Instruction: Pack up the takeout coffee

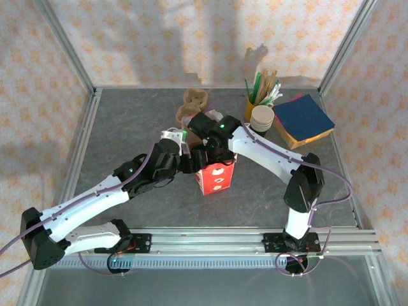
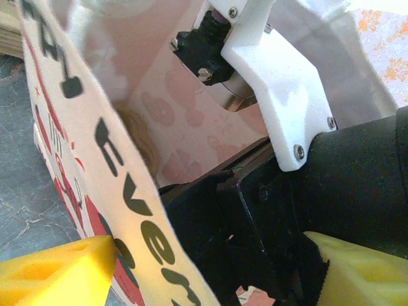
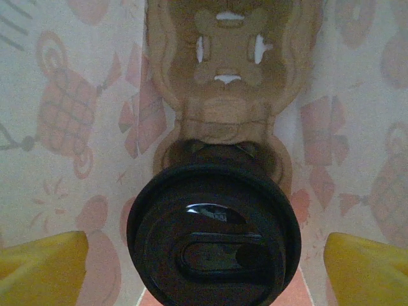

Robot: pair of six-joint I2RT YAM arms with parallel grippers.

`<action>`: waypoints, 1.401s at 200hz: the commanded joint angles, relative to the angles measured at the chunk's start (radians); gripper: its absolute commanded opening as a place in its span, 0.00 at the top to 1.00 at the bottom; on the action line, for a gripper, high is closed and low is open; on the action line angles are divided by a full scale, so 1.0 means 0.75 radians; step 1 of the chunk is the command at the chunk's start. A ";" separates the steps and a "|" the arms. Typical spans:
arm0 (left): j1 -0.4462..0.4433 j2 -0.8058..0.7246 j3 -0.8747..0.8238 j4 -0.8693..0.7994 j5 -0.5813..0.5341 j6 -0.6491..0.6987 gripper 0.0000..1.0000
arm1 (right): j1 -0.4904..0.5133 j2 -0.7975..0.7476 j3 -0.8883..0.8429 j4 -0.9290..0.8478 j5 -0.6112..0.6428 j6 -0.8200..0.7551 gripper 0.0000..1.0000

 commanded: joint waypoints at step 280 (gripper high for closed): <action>0.049 -0.036 -0.069 -0.037 -0.036 -0.032 0.40 | -0.046 -0.223 0.014 0.164 0.020 0.053 0.08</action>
